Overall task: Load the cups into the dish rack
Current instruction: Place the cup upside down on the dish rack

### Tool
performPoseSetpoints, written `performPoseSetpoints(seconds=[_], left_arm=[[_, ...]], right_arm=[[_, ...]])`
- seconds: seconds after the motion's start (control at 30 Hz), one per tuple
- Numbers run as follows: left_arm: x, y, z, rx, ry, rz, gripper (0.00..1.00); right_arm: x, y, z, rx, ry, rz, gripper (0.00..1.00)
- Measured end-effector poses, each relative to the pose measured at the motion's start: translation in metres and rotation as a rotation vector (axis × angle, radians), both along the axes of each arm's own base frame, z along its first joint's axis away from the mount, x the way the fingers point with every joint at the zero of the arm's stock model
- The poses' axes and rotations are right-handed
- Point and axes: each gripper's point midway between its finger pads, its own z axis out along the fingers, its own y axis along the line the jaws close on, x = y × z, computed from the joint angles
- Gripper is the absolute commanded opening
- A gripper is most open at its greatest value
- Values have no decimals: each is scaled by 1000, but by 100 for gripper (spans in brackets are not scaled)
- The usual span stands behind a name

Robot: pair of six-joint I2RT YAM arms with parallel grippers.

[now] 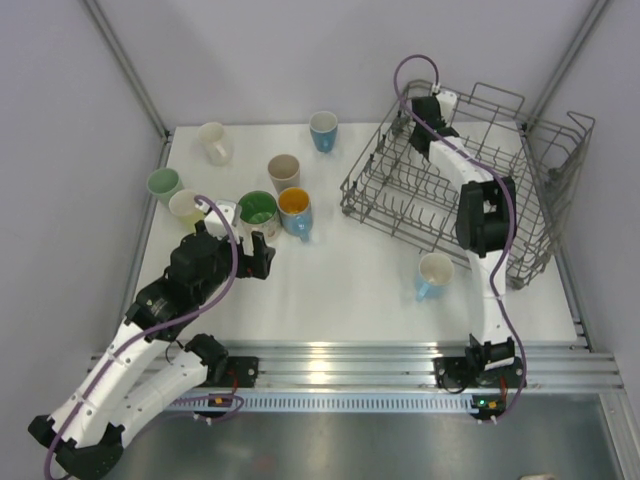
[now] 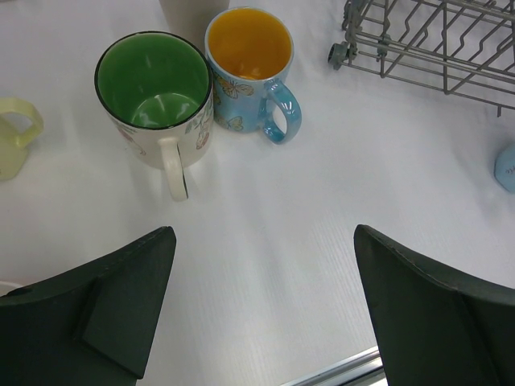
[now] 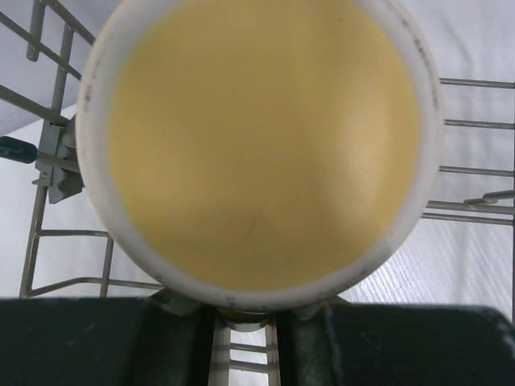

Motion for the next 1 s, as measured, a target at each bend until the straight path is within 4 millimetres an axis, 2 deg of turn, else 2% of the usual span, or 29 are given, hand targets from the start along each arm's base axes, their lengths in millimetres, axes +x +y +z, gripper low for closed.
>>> performPoseSetpoints(seconds=[0.17, 0.23, 0.4, 0.5, 1.0], left_arm=[[1, -1, -2, 6, 9, 0, 98], [2, -1, -4, 10, 14, 0, 98], [2, -2, -5, 13, 20, 0, 98], [2, -2, -6, 14, 21, 0, 98], [2, -2, -5, 13, 19, -1, 98]], right_arm=[[2, -3, -2, 9, -1, -7, 9], [2, -3, -2, 11, 0, -5, 15], [2, -4, -3, 11, 2, -6, 18], [2, -4, -4, 11, 3, -4, 23], [2, -2, -4, 18, 6, 5, 27]])
